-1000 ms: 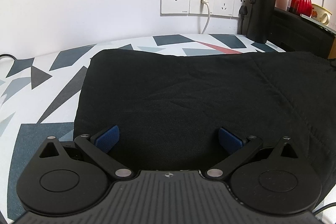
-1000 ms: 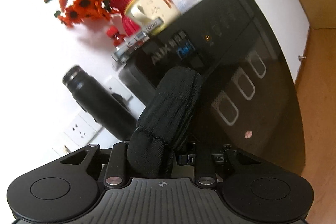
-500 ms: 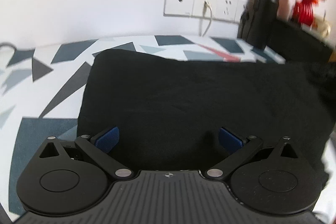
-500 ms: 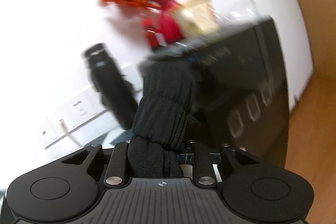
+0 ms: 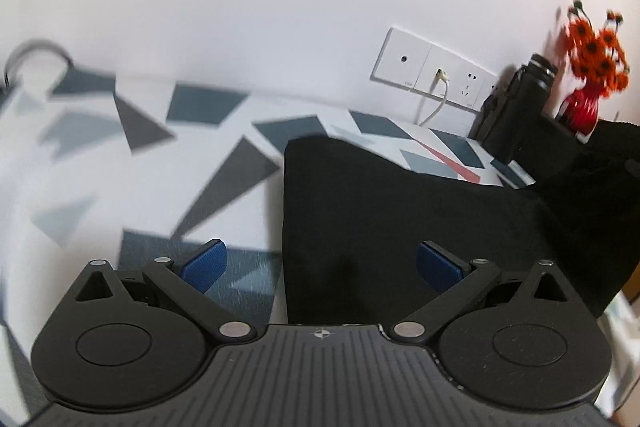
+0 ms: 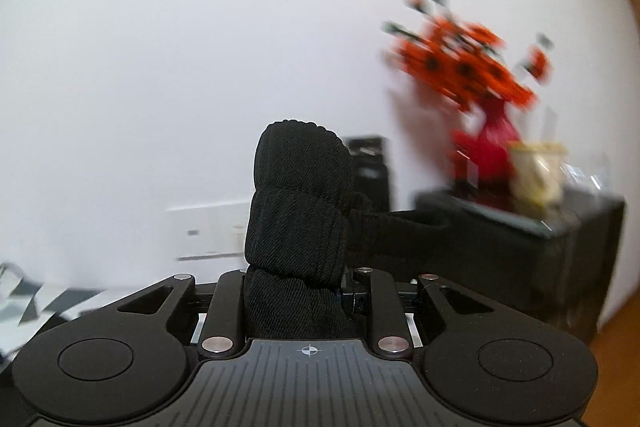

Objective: Fold clothes

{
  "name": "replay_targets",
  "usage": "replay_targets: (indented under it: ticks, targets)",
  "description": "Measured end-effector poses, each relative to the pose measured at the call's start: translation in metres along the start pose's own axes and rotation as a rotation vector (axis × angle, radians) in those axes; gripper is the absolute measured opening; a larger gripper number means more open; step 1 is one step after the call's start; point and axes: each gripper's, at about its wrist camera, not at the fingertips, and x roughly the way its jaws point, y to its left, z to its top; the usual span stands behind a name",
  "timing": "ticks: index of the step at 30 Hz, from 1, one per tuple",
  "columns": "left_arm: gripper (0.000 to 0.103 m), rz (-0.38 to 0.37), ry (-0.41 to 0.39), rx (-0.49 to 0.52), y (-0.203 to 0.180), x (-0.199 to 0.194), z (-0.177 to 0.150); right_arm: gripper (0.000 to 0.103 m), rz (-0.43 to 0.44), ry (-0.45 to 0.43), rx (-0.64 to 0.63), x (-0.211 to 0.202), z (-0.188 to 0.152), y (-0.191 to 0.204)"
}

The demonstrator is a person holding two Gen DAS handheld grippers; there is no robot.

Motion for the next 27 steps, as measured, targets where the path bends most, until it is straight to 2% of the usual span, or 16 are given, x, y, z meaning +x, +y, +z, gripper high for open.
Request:
replay_targets:
  ticks: [2, 4, 9, 12, 15, 23, 25, 27]
  targets:
    - [0.103, -0.021, 0.024, -0.003, 0.002, 0.004, -0.004, 0.021, 0.058, 0.015, -0.062, -0.001, -0.005, 0.026]
    - [0.103, 0.008, 0.042, 0.002, 0.002, 0.006, -0.006, 0.021, 0.118, 0.032, -0.122, -0.003, -0.011, 0.053]
    - [0.103, 0.060, 0.068, -0.003, 0.001, 0.007, -0.011, 0.022, 0.256, 0.174, -0.333, 0.010, -0.057, 0.118]
    - [0.103, 0.129, 0.065, 0.061, -0.007, 0.009, -0.016, 0.022, 0.322, 0.268, -0.442, 0.012, -0.086, 0.148]
    - [0.103, 0.195, 0.055, 0.117, -0.013, 0.012, -0.019, 0.023, 0.337, 0.266, -0.568, -0.003, -0.107, 0.170]
    - [0.103, 0.214, 0.038, 0.132, -0.017, 0.013, -0.022, 0.024, 0.343, 0.246, -0.601, -0.020, -0.109, 0.179]
    - [0.103, 0.214, 0.038, 0.131, -0.018, 0.013, -0.022, 0.027, 0.358, 0.242, -0.590, -0.019, -0.107, 0.177]
    - [0.103, 0.214, 0.037, 0.131, -0.018, 0.013, -0.021, 0.035, 0.376, 0.248, -0.589, -0.017, -0.109, 0.175]
